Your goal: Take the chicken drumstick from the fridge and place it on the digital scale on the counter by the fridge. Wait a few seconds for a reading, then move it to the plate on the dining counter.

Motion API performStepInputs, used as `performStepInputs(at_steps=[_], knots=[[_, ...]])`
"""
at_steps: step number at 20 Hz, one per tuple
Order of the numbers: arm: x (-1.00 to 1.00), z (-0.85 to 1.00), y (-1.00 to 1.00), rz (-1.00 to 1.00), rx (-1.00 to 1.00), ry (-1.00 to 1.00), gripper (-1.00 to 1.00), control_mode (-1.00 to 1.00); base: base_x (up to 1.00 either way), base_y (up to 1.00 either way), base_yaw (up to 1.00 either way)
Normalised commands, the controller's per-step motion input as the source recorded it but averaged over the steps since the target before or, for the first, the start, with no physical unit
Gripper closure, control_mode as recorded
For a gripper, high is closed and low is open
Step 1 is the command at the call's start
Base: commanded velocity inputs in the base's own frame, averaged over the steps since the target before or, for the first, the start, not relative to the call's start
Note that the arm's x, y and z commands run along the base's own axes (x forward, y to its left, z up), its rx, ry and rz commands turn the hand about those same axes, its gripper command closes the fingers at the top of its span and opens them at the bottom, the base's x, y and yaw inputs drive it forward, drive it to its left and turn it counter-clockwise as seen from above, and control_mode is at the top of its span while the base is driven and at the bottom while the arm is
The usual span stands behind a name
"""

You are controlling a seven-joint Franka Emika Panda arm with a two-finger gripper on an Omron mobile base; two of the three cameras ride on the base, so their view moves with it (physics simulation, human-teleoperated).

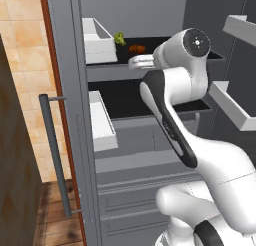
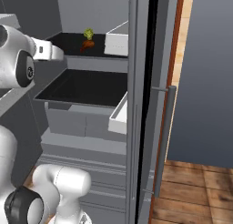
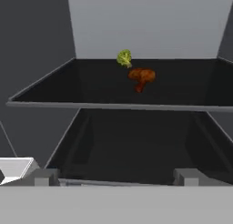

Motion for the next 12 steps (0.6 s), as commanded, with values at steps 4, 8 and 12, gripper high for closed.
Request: performStepInputs(at_steps=[4, 8, 12], knots=[[0.41, 0.10, 0.04, -0.09, 0.13, -0.03, -1.00, -1.00, 0.00, 0.00, 0.00], [0.55, 0.10, -0.28, -0.02, 0.12, 0.06, -1.00, -1.00, 0.00, 0.00, 0.00], [0.38, 0.15, -0.34, 0.00, 0.06, 0.15, -1.00, -1.00, 0.00, 0.00, 0.00]])
